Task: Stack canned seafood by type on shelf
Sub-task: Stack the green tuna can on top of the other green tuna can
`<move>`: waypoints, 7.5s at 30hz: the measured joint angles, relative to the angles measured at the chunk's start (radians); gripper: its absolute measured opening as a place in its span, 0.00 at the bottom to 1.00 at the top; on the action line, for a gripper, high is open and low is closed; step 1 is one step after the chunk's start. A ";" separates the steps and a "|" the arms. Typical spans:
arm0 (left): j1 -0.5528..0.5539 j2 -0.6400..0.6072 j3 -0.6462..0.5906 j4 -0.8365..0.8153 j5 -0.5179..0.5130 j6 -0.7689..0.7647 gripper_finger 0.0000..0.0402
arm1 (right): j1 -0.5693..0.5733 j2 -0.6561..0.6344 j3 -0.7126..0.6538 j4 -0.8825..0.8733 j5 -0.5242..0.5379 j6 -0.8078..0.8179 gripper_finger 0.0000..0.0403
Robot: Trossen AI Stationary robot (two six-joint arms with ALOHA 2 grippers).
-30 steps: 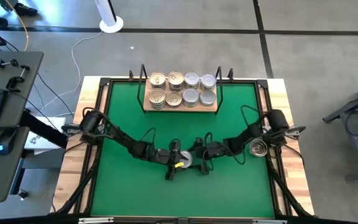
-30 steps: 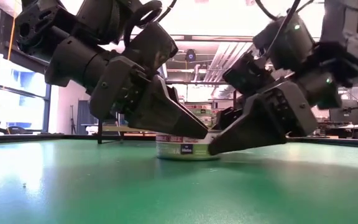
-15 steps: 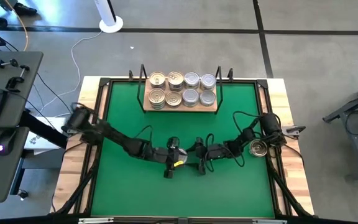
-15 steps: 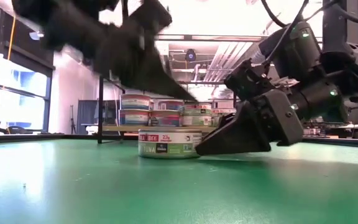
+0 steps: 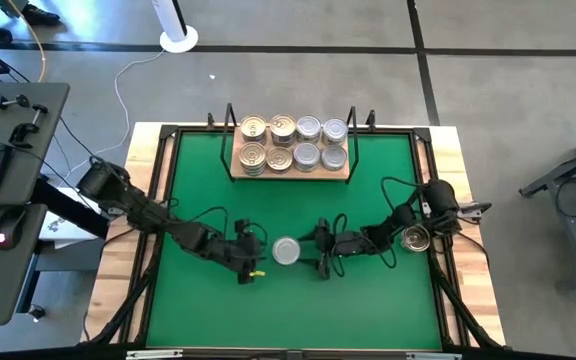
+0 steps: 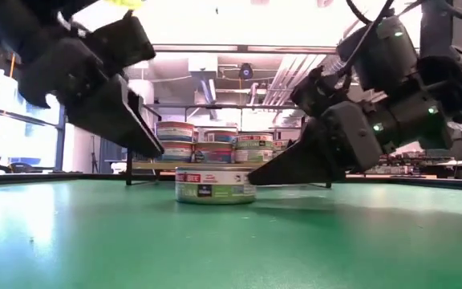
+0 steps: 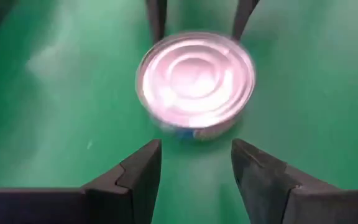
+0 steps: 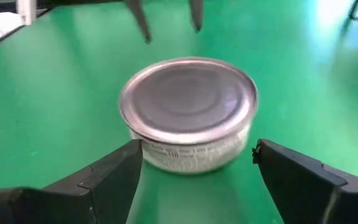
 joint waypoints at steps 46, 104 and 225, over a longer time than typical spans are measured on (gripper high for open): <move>0.070 0.077 -0.124 0.318 0.008 0.158 0.47 | -0.015 -0.002 0.079 -0.167 -0.016 0.028 0.72; 0.074 0.162 -0.114 0.490 0.059 0.124 0.45 | -0.022 -0.244 0.250 -0.678 -0.058 0.062 0.72; -0.178 -0.125 -0.079 -0.073 -0.457 -0.053 0.63 | -0.351 -0.232 0.753 -1.926 0.777 -0.220 0.32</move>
